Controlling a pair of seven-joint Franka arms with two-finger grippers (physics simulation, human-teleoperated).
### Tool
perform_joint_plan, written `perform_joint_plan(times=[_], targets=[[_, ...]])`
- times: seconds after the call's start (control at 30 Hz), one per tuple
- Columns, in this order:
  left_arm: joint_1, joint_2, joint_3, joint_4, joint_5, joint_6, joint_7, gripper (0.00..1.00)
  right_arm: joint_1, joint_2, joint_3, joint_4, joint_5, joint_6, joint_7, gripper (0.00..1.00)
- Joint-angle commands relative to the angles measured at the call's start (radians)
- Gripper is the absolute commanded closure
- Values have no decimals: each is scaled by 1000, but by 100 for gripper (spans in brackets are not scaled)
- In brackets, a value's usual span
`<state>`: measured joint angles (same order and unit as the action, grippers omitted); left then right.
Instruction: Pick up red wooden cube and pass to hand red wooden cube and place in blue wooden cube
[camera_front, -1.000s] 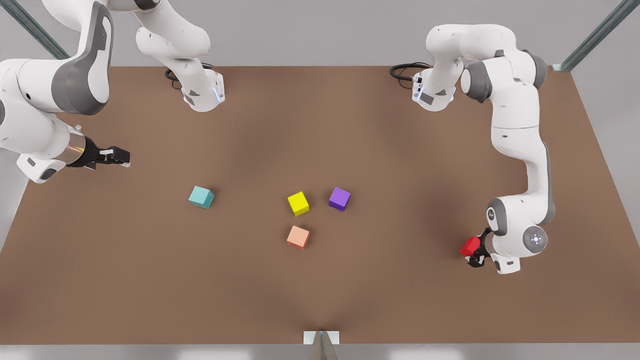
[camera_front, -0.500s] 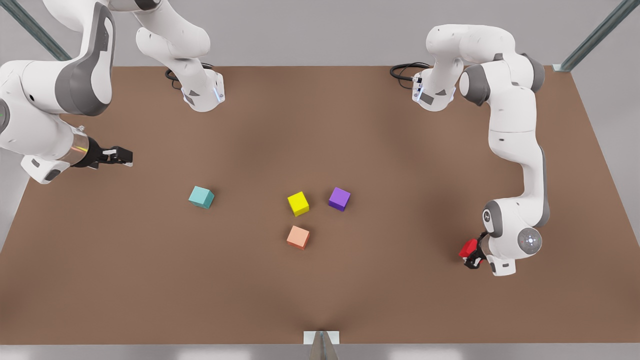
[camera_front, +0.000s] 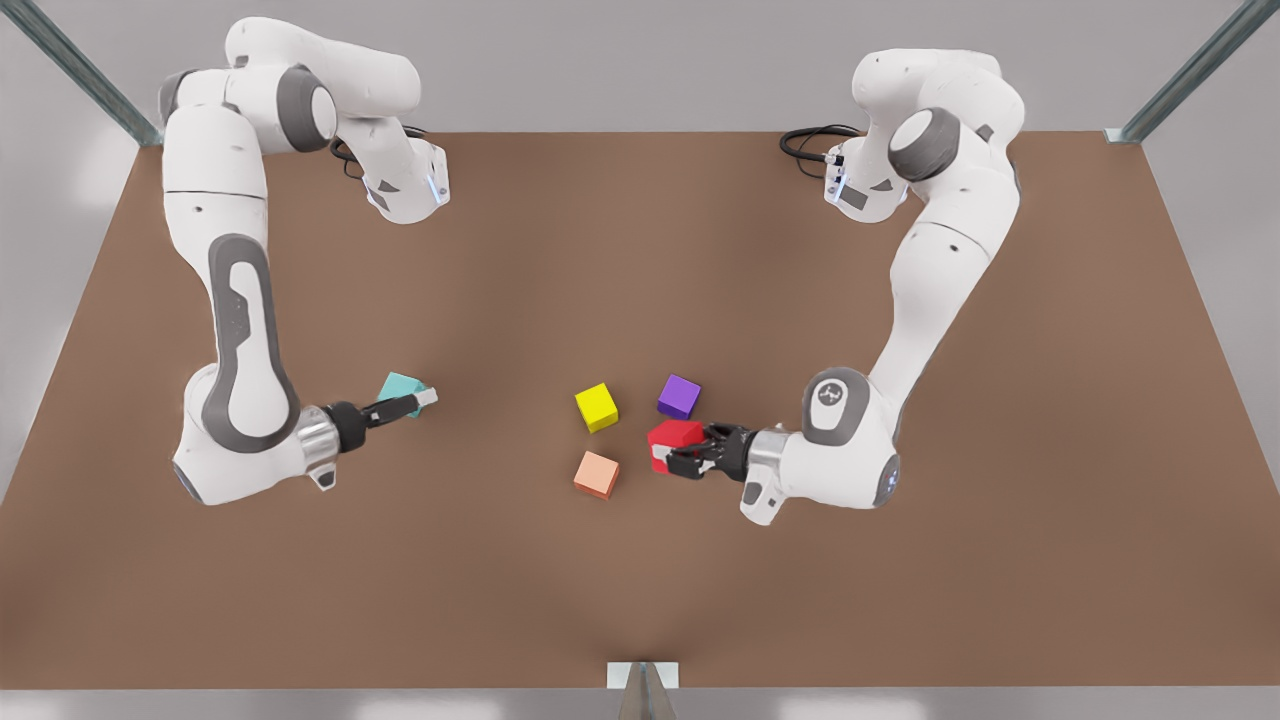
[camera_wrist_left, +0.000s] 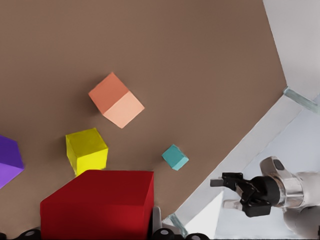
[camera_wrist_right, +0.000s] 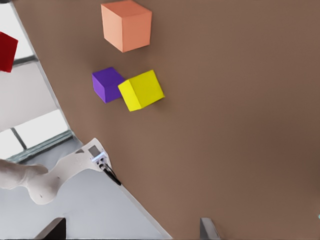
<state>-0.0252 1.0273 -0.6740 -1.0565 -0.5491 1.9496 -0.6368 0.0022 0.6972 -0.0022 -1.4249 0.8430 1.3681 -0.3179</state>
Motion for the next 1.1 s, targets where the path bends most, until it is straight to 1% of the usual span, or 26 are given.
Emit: perform_joint_plan(times=[0.0, 0.03, 0.07, 0.1, 0.13, 0.17, 0.2, 0.23, 0.3, 0.43, 0.53, 0.57, 0.67, 0.87, 1.07], targets=[[-13, 37, -29, 15, -143, -83, 606, 50, 21, 33, 1, 3, 258, 97, -915, 0], [-56, 56, -29, 21, -146, -28, 652, 50, 38, 31, 1, 4, 246, 178, -1133, 0], [-71, 57, -30, 29, -147, -14, 678, 50, 48, 31, 1, 4, 248, 259, -1367, 0], [-108, 94, -36, 68, -210, 14, 710, 55, 52, 31, 1, 3, 249, 382, -1716, 0], [-119, 100, -38, 75, -221, 46, 733, 54, 52, 33, 1, 3, 255, 456, -1903, 0], [-131, 109, -47, 76, -239, 75, 736, 54, 61, 31, 1, 1, 310, 522, -2055, 0], [-140, 109, -47, 76, -241, 77, 746, 54, 68, 33, 4, -5, 353, 560, -2119, 0], [-141, 129, -47, 73, -249, 74, 900, 54, 73, 22, 1, -31, 421, 611, -2205, 0], [-141, 132, -45, 75, -255, 75, 934, 54, 75, 15, 4, -45, 458, 620, -2265, 0], [-139, 135, -45, 76, -258, 103, 954, 54, 85, -68, 48, -238, 605, 617, -2445, 0], [-147, 135, -52, 76, -259, 149, 953, 54, 93, -116, 57, -336, 645, 618, -2492, 0], [-154, 135, -52, 76, -295, 170, 954, 54, 101, -117, 57, -348, 663, 617, -2492, 0], [-154, 139, -52, 76, -304, 184, 954, 54, 139, -122, 57, -368, 723, 620, -2492, 0], [-156, 142, -50, 75, -319, 203, 948, 54, 140, -157, 102, -448, 754, 585, -2506, 0], [-164, 140, -52, 73, -339, 235, 937, 54, 142, -143, 146, -437, 821, 600, -2503, 0]])
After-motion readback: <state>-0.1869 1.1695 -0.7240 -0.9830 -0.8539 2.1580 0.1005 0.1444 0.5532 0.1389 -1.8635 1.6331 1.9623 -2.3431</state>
